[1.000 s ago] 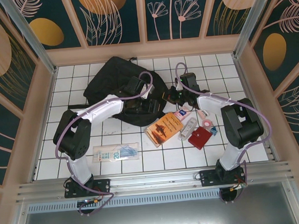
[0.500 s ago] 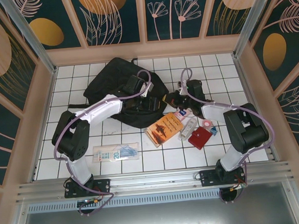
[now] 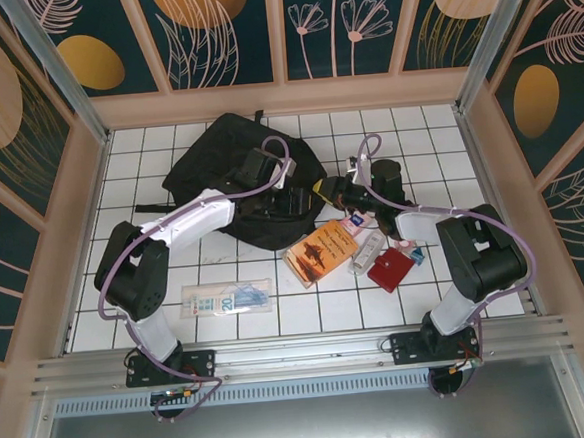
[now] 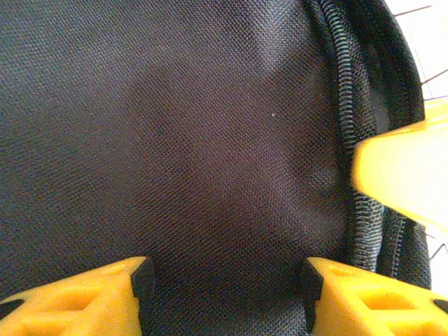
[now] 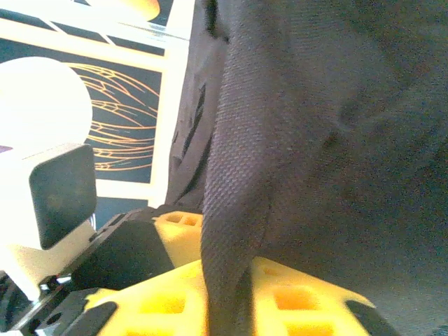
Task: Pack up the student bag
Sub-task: Open the student bag at the top-center of the table.
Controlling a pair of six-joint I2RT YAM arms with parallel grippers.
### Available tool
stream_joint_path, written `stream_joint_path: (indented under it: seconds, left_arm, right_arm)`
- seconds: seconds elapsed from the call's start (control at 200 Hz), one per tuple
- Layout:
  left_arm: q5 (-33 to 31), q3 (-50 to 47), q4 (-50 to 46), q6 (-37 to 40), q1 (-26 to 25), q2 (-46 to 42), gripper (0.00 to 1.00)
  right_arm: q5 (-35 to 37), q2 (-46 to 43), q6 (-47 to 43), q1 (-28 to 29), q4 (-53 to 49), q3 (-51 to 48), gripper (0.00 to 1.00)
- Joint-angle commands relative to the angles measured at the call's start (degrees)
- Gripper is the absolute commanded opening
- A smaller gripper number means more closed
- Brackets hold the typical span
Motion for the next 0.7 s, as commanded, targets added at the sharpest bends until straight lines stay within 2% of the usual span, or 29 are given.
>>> stream_joint_path:
  seconds: [0.0,0.115,0.225,0.285,0.425,0.696]
  left_arm:
    - [-1.9,-1.5,0.5,-0.3,0.9,-2.2,0.59]
    - [-2.3,-1.7,0.1,-0.1,1.1,-2.5,0.59]
    - [-2.7,-1.7,0.0,0.1,1.2,-3.0,0.59]
    - [-2.9,-1.7,0.0,0.0,1.3,-3.0,0.59]
    - [-2.4,-1.5,0.0,-0.3,1.3,-2.4,0.59]
    - [-2.7,-1.2,-0.4,0.0,1.3,-1.7,0.59]
  right_arm:
    - [-1.6,-2.4,-2.0,-0.1,2.9,-0.3,0.24]
    - [-0.3,-2.8,-3.5,-0.4,0.2,-0.8,0.25]
    - [0.4,-2.7,-4.2,-0.9,-0.8,-1.6,0.16]
    - [0.8,-2.8,-4.2,-1.1,-0.7,-2.0,0.15]
    - [-0.2,-2.6,-4.8,-1.1,-0.6,-2.2,0.29]
    - [-1.4,-4.3,-4.1,-1.1,2.9,-3.6,0.32]
